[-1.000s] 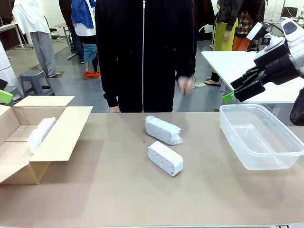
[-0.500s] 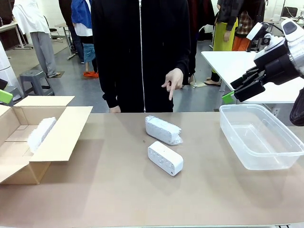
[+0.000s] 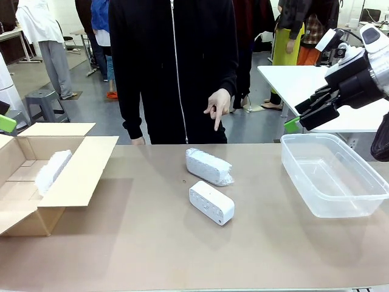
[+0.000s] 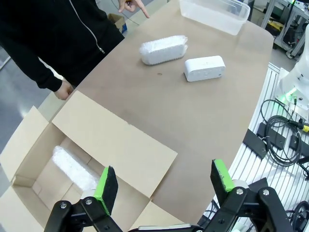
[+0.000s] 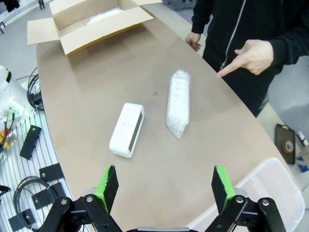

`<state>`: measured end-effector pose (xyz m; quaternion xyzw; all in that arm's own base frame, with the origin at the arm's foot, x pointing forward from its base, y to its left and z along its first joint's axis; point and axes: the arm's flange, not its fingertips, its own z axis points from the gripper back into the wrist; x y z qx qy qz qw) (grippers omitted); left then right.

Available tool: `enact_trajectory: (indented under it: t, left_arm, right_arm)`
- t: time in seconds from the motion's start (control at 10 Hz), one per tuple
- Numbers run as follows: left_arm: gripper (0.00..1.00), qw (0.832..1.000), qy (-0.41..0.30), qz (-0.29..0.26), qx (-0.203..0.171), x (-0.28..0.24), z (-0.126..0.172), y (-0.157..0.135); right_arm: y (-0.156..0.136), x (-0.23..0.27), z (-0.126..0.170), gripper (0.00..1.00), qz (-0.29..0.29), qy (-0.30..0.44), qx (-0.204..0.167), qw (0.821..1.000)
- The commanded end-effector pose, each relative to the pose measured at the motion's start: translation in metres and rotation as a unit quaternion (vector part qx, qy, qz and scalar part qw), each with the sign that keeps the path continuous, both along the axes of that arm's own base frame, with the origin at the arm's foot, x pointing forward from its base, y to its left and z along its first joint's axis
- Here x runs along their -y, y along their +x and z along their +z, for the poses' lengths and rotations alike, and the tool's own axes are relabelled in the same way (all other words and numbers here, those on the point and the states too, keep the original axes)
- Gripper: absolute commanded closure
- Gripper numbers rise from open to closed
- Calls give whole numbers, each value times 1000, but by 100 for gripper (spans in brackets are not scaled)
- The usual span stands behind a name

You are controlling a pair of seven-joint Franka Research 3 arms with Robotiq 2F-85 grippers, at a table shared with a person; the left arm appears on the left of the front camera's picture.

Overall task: Separate and place wrapped and unwrapped clocks.
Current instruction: Pick up the Digital clock indicated by the person.

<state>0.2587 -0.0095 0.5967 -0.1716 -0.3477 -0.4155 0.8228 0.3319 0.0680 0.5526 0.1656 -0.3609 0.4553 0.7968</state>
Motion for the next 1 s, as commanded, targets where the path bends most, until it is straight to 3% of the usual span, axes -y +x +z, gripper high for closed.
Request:
enact_trajectory:
  t: [0.0,0.9]
  left_arm:
    - [0,1000,1,4,-5,1,-1,-2]
    - [0,1000,1,4,-5,1,-1,-2]
  right_arm:
    - [1,1,-2,0,6,4,-4,1000]
    - [1,1,-2,0,6,4,-4,1000]
